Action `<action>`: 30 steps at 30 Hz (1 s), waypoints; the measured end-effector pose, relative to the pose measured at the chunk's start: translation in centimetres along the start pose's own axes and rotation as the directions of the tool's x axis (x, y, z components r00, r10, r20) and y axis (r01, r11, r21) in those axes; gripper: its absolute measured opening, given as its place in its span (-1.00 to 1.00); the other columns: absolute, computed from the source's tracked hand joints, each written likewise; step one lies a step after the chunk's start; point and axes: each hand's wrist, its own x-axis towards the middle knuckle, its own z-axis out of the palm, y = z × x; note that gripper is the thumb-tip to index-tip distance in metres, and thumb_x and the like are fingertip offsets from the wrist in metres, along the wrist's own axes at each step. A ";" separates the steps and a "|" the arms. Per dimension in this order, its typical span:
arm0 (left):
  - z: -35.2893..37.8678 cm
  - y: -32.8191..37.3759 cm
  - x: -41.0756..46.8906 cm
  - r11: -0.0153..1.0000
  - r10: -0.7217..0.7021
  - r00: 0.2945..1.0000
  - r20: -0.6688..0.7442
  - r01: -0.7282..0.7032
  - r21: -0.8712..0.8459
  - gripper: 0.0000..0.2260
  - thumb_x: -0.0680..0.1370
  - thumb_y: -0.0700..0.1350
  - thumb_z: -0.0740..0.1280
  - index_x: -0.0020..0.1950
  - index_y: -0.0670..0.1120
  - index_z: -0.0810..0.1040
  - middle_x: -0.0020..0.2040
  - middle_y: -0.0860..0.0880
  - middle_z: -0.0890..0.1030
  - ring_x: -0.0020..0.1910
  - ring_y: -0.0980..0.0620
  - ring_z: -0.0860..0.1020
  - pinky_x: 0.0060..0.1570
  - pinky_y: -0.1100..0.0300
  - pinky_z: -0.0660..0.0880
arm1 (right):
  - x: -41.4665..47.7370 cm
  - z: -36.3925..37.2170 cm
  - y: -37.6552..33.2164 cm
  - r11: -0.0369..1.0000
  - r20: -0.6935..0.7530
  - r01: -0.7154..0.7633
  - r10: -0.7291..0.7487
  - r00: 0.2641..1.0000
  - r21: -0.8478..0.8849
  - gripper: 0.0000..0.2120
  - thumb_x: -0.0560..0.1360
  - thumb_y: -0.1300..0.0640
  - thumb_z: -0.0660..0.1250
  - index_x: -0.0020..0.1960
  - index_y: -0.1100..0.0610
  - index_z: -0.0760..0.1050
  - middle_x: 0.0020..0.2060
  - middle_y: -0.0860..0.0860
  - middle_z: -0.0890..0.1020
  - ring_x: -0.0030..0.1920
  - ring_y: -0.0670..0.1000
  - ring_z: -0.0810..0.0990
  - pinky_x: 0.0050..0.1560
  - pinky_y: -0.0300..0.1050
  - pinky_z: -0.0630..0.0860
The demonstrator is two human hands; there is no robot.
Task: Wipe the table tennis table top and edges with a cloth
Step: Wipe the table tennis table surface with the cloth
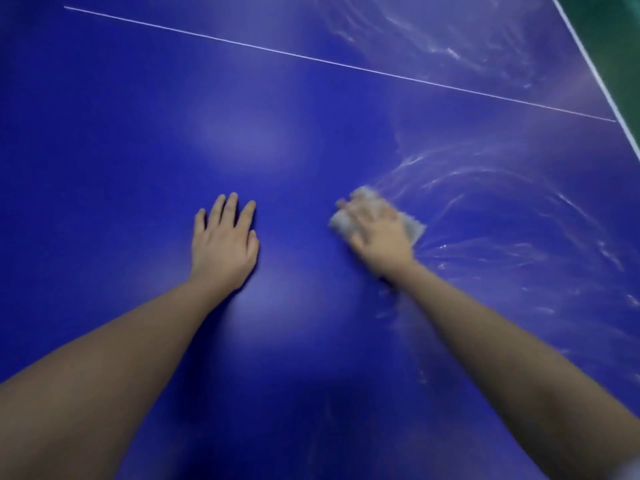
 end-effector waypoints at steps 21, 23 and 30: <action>1.9 4.8 7.6 0.995 -0.080 0.996 0.040 0.078 0.059 -0.52 0.60 0.08 -0.03 0.53 0.07 0.09 0.54 -0.07 0.10 0.52 -0.06 -0.01 0.43 -0.10 -0.09 | 15.5 -3.8 16.3 0.858 -0.078 -0.513 0.514 0.854 0.032 -0.54 0.63 -0.04 0.01 0.52 -0.04 0.14 0.52 0.01 0.15 0.51 0.14 0.07 0.48 0.08 0.01; 1.8 4.9 7.6 0.994 -0.088 0.995 0.051 0.084 0.062 -0.48 0.56 0.11 -0.07 0.52 0.07 0.12 0.53 -0.06 0.12 0.52 -0.06 0.01 0.43 -0.09 -0.08 | 16.5 -3.1 15.3 0.751 -0.122 -0.654 0.661 0.741 0.095 -0.50 0.60 -0.03 0.03 0.53 -0.02 0.12 0.53 0.02 0.12 0.52 0.18 0.01 0.48 0.14 -0.04; 1.6 4.8 8.1 0.993 -0.088 0.994 0.065 0.083 0.078 -0.47 0.54 0.12 -0.09 0.51 0.04 0.18 0.51 -0.08 0.18 0.51 -0.08 0.08 0.41 -0.13 0.01 | 16.4 0.7 3.2 1.000 -0.111 0.008 -0.007 0.994 0.004 -0.48 0.55 -0.04 0.11 0.50 -0.02 0.19 0.50 0.05 0.21 0.50 0.21 0.08 0.43 0.16 -0.05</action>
